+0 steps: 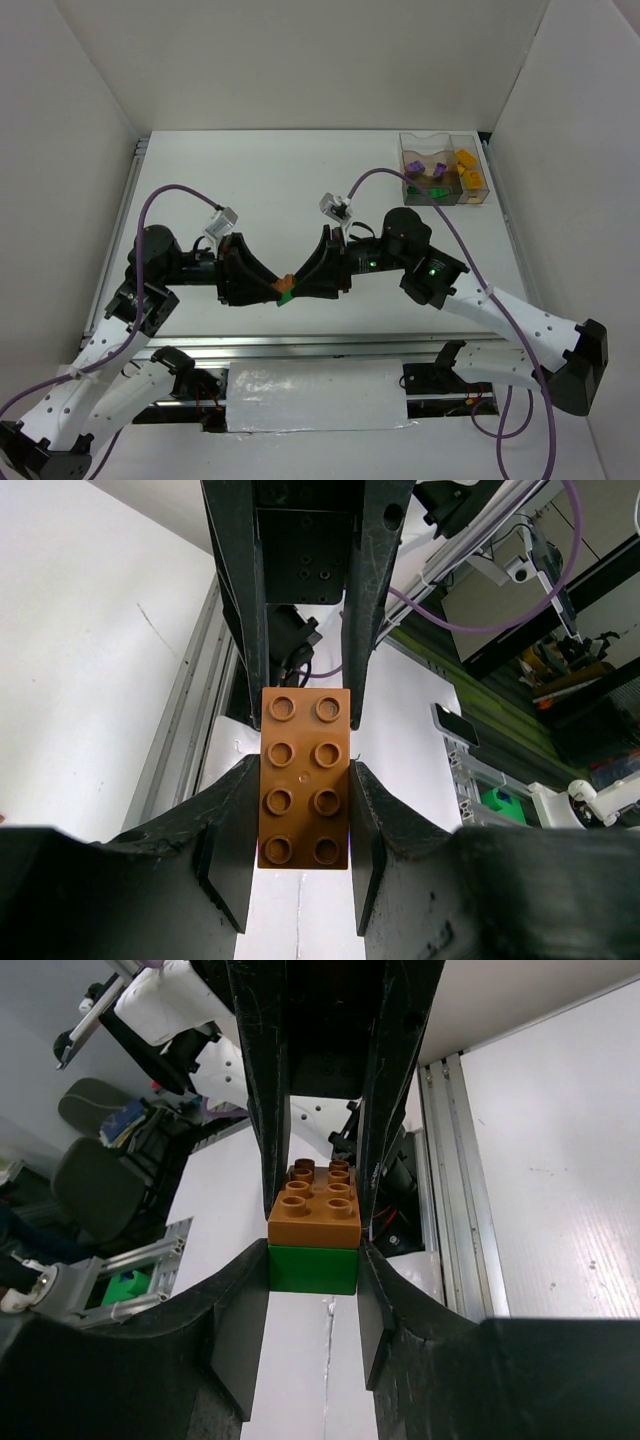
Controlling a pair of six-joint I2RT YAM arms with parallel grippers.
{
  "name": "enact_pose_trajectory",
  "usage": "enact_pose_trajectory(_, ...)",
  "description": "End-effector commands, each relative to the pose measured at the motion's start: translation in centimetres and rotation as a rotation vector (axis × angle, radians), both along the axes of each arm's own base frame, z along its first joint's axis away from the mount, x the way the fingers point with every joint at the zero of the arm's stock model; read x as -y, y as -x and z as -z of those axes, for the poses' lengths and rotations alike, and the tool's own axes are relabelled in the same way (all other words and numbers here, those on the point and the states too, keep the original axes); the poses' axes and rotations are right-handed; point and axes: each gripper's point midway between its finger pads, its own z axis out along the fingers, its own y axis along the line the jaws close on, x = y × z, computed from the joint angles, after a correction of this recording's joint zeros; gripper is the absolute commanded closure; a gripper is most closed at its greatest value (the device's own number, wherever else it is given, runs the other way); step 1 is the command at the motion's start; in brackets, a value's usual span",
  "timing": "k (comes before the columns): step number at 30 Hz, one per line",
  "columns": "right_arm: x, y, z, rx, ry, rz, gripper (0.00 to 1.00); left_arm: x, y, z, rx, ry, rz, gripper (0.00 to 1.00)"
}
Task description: Sort the legos into containers by color
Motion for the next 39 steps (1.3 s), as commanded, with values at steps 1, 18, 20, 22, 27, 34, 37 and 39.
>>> enact_pose_trajectory(1, -0.7, 1.0, -1.7, 0.036, -0.054, -0.053, 0.60, 0.1, 0.0, -0.7, 0.067, 0.023, 0.018, 1.00)
enact_pose_trajectory(18, -0.4, 1.3, -1.1, 0.057, -0.040, -0.043, 0.64, 0.2, -0.8, -1.6, 0.085, 0.016, -0.022, 1.00)
enact_pose_trajectory(20, -0.5, 1.1, -0.7, 0.052, -0.035, -0.039, 0.92, 0.2, -0.6, -1.9, 0.090, 0.025, -0.018, 1.00)
enact_pose_trajectory(22, -0.6, 0.9, -0.4, 0.051, -0.027, -0.034, 1.00, 0.1, -0.6, -2.2, 0.094, 0.029, -0.019, 1.00)
enact_pose_trajectory(27, -0.3, 1.2, 1.3, 0.108, 0.004, -0.083, 1.00, 0.0, -0.4, -3.2, 0.115, 0.044, -0.032, 1.00)
enact_pose_trajectory(34, 1.1, 0.8, 4.2, 0.097, 0.051, -0.188, 1.00, -0.3, -0.1, -3.9, 0.156, 0.048, -0.037, 1.00)
enact_pose_trajectory(37, 1.3, 0.2, 5.2, 0.095, 0.077, -0.165, 1.00, -0.3, -0.5, -3.9, 0.157, 0.042, -0.061, 1.00)
enact_pose_trajectory(39, 1.6, -1.0, 5.6, 0.089, 0.095, -0.115, 1.00, -0.3, -0.9, -4.0, 0.161, 0.039, -0.084, 1.00)
